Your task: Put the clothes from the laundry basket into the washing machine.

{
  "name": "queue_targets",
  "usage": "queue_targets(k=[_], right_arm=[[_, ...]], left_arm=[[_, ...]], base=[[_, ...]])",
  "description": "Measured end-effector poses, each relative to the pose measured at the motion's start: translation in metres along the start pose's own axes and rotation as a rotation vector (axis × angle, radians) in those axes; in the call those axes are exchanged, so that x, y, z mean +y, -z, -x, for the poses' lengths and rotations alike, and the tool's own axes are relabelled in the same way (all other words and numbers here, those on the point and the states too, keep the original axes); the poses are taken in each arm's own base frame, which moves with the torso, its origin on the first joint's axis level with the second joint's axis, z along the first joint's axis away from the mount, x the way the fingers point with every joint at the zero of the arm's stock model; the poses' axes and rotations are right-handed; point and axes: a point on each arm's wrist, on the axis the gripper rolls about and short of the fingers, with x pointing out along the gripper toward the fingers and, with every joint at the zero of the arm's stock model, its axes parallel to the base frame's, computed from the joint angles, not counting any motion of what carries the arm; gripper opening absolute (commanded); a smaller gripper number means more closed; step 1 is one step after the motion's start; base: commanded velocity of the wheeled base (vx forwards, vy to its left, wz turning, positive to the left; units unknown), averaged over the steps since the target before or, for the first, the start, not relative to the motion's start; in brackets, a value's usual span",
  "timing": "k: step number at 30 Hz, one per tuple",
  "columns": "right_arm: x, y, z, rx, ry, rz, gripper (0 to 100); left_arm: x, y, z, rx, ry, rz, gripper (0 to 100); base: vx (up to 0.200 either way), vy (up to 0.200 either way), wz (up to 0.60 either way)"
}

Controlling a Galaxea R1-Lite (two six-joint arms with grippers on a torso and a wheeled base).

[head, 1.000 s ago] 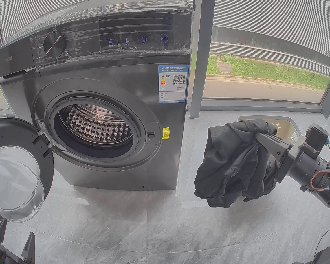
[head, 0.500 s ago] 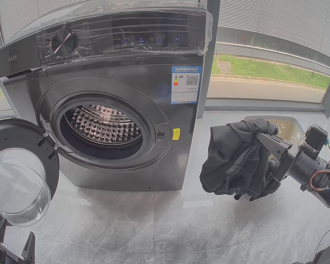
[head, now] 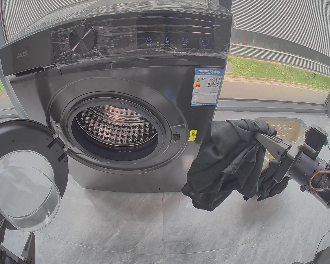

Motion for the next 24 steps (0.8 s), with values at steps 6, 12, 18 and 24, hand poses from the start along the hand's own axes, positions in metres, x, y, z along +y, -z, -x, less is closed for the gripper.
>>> queue_targets(k=[6,12,18,24], right_arm=[[-0.0005,0.0,0.0,0.0,0.003,-0.001,0],[-0.0005,0.0001,-0.0002,0.001,0.002,0.0,0],[-0.0006,0.0002,-0.0003,0.001,0.002,0.0,0],[-0.0004,-0.0002,-0.0005,-0.001,-0.001,-0.001,0]], left_arm=[[0.0,0.0,0.0,0.0,0.0,-0.001,100],[0.0,0.0,0.0,0.0,0.001,-0.002,100],[0.0,0.0,0.0,0.0,0.003,-0.001,100],[-0.0001,0.0,0.0,0.0,0.002,-0.002,100]], base=[[0.0,0.0,0.0],[0.0,0.0,0.0],[0.0,0.2,0.0],[0.0,0.2,0.0]])
